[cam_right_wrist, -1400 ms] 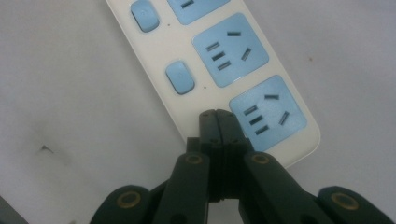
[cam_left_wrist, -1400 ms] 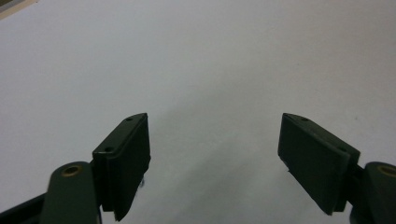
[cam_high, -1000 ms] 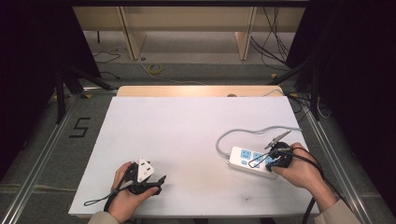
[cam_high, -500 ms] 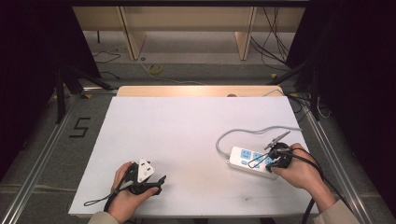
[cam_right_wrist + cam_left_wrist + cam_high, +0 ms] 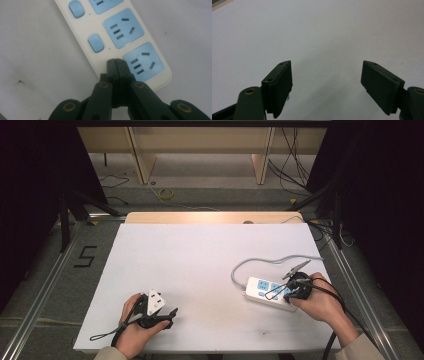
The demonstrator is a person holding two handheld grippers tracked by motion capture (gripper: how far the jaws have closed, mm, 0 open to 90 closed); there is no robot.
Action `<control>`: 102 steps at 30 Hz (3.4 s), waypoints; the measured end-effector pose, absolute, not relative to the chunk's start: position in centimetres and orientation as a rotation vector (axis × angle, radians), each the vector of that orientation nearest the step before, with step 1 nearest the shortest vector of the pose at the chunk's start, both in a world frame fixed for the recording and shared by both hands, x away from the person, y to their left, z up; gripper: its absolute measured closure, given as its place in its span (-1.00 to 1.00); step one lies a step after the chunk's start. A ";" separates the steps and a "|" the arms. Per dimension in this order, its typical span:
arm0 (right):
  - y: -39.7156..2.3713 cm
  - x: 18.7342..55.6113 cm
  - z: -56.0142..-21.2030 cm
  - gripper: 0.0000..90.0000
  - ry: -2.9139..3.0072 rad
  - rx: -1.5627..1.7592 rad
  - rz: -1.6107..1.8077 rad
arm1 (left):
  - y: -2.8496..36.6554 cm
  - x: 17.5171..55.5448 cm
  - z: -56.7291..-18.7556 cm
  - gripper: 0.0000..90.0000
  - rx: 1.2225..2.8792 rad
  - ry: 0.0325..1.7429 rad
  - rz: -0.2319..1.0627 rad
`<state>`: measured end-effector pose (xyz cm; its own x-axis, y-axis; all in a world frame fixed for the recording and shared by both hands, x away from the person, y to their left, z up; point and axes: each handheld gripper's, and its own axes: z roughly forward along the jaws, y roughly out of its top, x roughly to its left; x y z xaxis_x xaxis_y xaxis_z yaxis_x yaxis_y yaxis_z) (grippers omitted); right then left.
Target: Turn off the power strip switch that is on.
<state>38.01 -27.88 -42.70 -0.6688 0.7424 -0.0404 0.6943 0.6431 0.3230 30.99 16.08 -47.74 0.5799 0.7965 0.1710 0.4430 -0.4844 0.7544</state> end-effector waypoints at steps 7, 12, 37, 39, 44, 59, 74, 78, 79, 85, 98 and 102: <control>-28.0 38.0 -42.7 1.00 2.694 1.206 0.417 | 16.0 31.0 -47.7 -0.44 2.134 0.984 0.677; -28.2 38.0 -42.8 1.00 2.690 1.211 0.424 | 16.1 31.0 -47.7 -0.44 2.137 0.981 0.679; -27.6 37.9 -42.7 1.00 2.685 1.179 0.436 | 16.2 31.0 -47.7 -0.44 2.136 0.984 0.678; -27.7 37.9 -42.5 1.00 2.678 1.184 0.438 | 16.1 31.0 -47.7 -0.44 2.134 0.987 0.677; -28.0 38.0 -42.5 1.00 2.674 1.205 0.423 | 16.1 31.0 -47.7 -0.44 2.136 0.985 0.676; -28.0 38.1 -42.8 1.00 2.675 1.222 0.420 | 16.1 31.0 -47.7 -0.44 2.136 0.985 0.678; -28.1 38.1 -43.0 1.00 2.678 1.241 0.430 | 16.1 30.9 -47.7 -0.44 2.139 0.981 0.677; -28.2 38.1 -42.9 1.00 2.682 1.230 0.438 | 16.1 30.9 -47.8 -0.44 2.137 0.985 0.676; -28.2 38.1 -42.9 1.00 2.683 1.228 0.445 | 16.1 31.0 -47.8 -0.44 2.137 0.985 0.675; -28.2 37.8 -42.1 1.00 2.660 1.192 0.497 | 16.1 30.9 -47.8 -0.44 2.138 0.983 0.675; -27.3 37.3 -41.5 1.00 2.680 1.128 0.604 | 16.1 30.9 -47.8 -0.44 2.138 0.983 0.675; -27.0 37.2 -41.5 0.98 2.699 1.100 0.655 | 16.0 30.9 -47.8 -0.44 2.143 0.979 0.673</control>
<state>37.21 -26.98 -41.50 -0.7184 0.6953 0.0212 0.6277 0.6349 0.4504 30.91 16.05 -47.77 0.5837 0.7938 0.1709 0.4437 -0.4881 0.7516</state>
